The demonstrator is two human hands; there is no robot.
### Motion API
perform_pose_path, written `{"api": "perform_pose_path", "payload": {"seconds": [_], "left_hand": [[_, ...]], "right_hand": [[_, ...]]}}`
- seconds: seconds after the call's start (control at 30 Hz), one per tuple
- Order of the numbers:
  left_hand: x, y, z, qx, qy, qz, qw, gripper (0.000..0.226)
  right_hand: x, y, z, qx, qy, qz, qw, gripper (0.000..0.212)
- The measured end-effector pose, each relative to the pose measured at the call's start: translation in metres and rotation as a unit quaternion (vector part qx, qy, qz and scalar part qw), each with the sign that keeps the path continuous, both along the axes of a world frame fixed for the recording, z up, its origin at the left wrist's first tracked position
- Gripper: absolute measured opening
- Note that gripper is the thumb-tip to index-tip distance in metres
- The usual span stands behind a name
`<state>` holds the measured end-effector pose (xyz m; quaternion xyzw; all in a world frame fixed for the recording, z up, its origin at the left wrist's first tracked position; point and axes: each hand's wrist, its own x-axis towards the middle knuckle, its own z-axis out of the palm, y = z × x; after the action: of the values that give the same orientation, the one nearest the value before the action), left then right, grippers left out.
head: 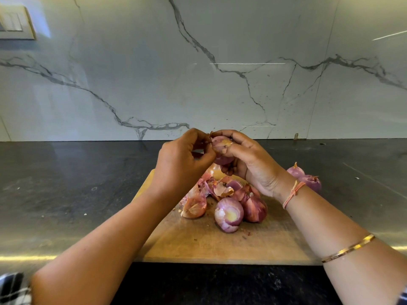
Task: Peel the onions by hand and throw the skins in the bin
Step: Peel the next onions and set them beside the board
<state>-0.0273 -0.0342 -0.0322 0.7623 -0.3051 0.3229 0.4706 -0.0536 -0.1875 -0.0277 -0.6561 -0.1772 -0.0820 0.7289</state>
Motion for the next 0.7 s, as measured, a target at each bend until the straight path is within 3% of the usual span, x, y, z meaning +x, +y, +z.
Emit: {"api": "perform_pose_path", "payload": {"seconds": [0.4,0.7], "left_hand": [[0.017,0.008,-0.003,-0.038,0.069,0.019,0.997,0.005],[0.007,0.003,-0.002,0.007,-0.007,-0.076,0.997,0.019]], "right_hand": [[-0.002,-0.002,0.005,0.019,-0.004,0.015,1.0,0.035],[-0.001,-0.001,0.005,0.038,0.028,-0.037,0.998,0.019]]}}
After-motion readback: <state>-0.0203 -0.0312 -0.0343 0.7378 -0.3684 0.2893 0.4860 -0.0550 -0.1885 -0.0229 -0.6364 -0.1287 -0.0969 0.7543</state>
